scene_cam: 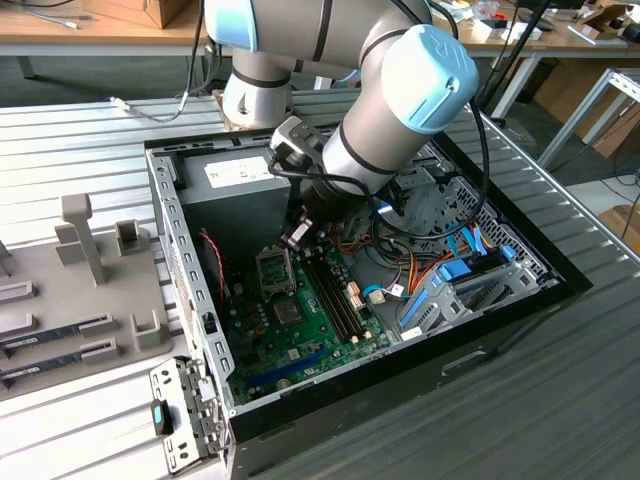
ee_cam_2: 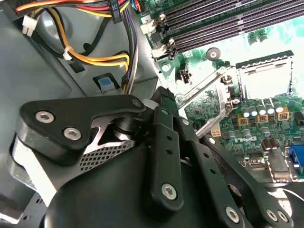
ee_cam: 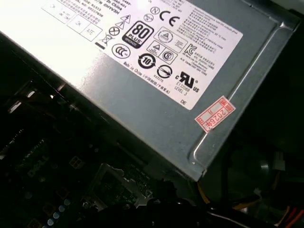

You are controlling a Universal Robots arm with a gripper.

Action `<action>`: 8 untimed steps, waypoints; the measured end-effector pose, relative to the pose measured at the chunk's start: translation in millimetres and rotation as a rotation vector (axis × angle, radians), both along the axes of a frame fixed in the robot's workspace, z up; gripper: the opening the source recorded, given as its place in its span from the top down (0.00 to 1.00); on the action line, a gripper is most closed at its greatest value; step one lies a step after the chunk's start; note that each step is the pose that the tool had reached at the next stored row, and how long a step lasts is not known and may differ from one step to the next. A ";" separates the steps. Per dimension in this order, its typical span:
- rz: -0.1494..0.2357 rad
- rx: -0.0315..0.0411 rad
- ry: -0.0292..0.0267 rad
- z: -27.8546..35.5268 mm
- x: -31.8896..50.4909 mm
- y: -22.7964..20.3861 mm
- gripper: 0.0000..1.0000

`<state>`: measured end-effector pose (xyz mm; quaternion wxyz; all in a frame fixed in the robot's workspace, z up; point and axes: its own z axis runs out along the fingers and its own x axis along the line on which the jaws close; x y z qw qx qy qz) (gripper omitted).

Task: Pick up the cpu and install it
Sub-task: 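Close the cpu cover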

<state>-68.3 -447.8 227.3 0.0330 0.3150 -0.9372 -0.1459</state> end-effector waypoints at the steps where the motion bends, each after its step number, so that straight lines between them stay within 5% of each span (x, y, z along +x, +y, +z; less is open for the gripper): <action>1: 0.000 0.0097 0.0000 5.0 0.1 -1.8 0.89; 2: 0.000 0.0098 0.0000 5.0 0.0 -10.1 0.89; 8: 0.000 0.0098 0.0001 5.3 0.0 -16.0 0.89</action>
